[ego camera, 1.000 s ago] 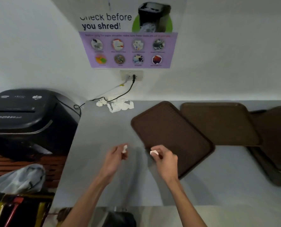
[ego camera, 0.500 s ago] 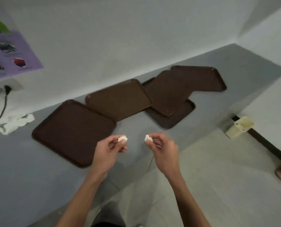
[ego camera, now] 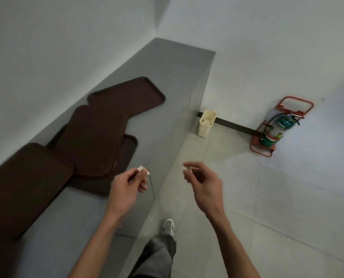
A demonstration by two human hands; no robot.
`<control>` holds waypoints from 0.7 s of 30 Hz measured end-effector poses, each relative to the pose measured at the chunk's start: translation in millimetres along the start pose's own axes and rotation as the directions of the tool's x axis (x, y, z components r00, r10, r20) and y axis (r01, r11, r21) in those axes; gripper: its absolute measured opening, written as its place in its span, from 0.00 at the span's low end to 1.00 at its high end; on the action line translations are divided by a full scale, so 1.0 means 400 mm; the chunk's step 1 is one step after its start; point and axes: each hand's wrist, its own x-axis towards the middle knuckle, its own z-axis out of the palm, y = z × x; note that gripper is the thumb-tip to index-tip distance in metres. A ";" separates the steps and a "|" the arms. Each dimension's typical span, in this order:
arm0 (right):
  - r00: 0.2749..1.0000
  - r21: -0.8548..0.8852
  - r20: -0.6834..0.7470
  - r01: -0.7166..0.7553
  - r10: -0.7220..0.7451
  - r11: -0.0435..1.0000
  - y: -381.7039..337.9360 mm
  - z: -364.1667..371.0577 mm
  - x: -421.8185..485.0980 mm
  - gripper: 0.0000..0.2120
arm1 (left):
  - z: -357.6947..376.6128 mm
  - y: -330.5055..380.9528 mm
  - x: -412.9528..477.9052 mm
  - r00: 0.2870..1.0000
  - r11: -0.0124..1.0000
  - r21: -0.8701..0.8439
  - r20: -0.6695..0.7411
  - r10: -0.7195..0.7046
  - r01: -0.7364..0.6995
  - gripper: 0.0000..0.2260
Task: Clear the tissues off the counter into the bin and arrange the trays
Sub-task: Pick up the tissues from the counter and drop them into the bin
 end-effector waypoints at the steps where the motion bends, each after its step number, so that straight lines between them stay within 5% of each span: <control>1: 1.000 -0.022 -0.018 -0.021 0.020 1.000 0.010 -0.025 0.040 0.07 | 0.036 -0.001 0.052 0.999 1.000 0.001 0.035 -0.006 0.006 0.13; 13: 0.943 -0.036 -0.272 -0.210 0.193 0.977 0.081 -0.272 0.505 0.07 | 0.457 0.121 0.609 0.960 0.996 0.082 0.279 -0.007 -0.017 0.20; 21: 0.940 -0.042 -0.246 -0.254 0.236 0.966 0.218 -0.361 0.892 0.08 | 0.709 0.104 0.960 0.957 0.985 0.159 0.291 0.023 -0.072 0.16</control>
